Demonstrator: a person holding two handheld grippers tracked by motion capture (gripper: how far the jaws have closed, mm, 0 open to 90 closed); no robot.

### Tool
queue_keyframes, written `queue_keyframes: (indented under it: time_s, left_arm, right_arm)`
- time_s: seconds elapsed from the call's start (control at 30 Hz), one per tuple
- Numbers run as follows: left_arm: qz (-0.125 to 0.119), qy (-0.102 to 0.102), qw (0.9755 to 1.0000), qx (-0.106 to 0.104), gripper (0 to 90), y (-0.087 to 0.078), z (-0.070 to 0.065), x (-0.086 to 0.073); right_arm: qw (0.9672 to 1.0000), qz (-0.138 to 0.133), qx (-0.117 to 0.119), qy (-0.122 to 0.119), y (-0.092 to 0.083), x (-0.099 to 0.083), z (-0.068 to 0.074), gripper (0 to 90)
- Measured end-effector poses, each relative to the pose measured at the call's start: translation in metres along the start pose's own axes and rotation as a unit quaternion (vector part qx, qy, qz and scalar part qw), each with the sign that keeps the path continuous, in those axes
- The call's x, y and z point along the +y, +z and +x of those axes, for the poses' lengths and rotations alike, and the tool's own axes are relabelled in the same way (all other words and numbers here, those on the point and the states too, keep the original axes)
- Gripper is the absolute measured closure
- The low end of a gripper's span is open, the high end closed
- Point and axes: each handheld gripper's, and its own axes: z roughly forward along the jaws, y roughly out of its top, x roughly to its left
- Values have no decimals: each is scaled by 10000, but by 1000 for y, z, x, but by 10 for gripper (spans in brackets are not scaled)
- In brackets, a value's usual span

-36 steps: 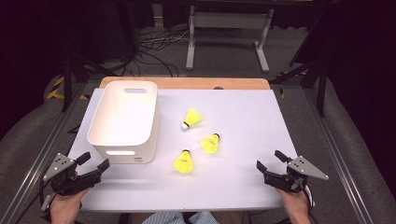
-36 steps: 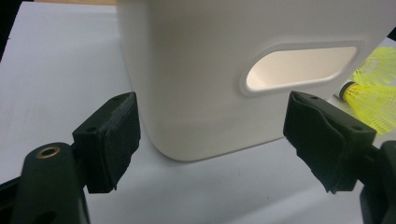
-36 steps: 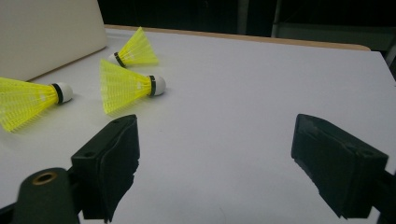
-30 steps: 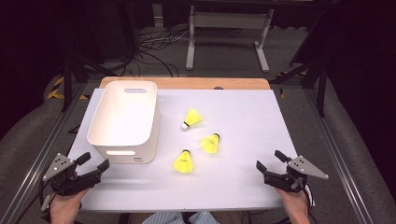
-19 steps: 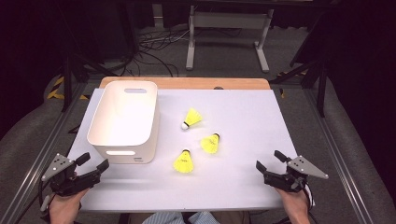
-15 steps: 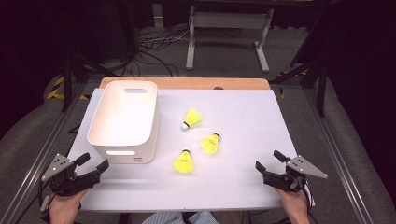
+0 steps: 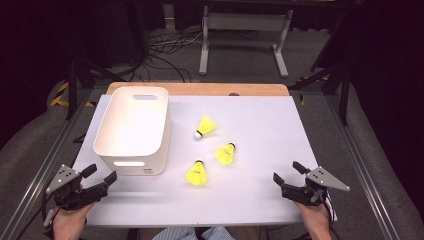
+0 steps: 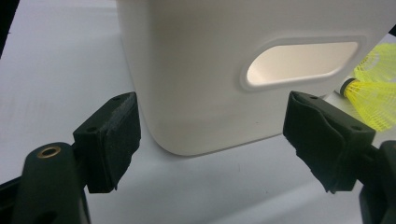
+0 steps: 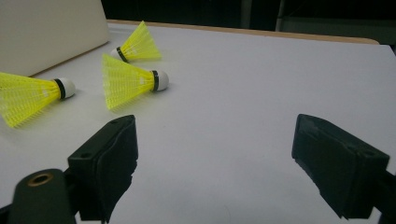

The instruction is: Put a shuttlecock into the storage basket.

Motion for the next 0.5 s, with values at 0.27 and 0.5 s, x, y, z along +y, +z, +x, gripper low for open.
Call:
queue_keyframes:
  time_s: [0.27,0.5]
  left_arm:
    - [-20,-36,10000,21,199,-2,2,0]
    - [-39,-98,9999,72,200,-4,6,0]
  right_arm:
    - [10000,-6,-1,-15,0,0,0,148]
    - [10000,-11,5,-19,0,0,0,147]
